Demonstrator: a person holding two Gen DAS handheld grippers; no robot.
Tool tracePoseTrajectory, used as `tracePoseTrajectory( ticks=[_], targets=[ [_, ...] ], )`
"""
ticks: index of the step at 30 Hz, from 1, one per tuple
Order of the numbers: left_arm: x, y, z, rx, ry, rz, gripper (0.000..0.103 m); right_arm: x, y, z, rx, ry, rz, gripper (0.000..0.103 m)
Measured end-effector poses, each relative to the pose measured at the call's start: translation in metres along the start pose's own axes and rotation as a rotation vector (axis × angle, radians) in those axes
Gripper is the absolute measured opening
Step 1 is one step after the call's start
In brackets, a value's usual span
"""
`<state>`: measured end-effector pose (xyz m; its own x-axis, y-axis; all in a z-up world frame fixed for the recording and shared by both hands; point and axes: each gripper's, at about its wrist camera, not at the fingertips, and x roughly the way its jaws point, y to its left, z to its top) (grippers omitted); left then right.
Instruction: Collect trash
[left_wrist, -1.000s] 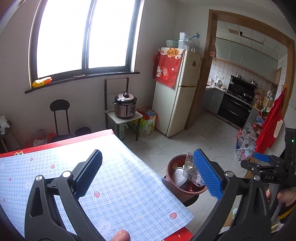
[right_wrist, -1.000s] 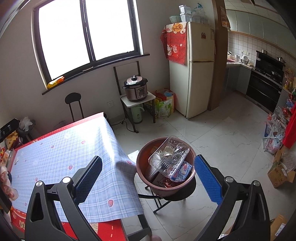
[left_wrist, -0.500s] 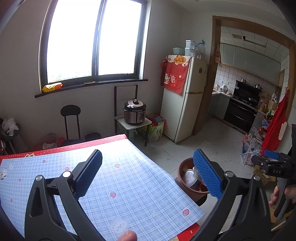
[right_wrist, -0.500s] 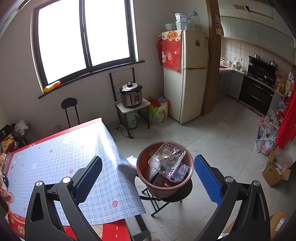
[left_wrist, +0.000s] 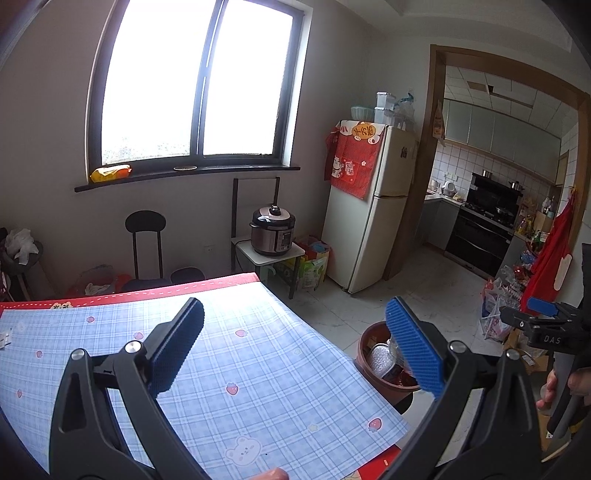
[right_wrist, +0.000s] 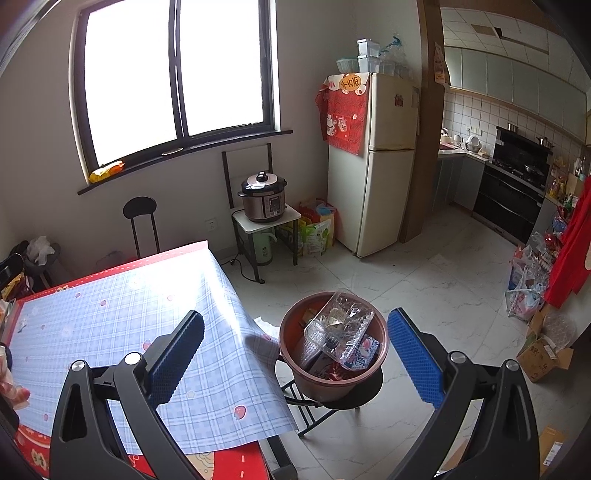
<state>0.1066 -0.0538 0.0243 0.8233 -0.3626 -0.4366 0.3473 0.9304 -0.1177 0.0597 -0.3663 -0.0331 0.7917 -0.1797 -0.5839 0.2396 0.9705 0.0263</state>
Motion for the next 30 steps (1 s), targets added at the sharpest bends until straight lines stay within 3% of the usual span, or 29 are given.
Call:
tracePoseTrajectory(
  ticks=[30],
  targets=[
    [0.006,-0.003,-0.002,-0.008,0.011,0.015,0.097,-0.013,-0.009,0.008,0.010,-0.045,-0.044,0.097]
  ],
)
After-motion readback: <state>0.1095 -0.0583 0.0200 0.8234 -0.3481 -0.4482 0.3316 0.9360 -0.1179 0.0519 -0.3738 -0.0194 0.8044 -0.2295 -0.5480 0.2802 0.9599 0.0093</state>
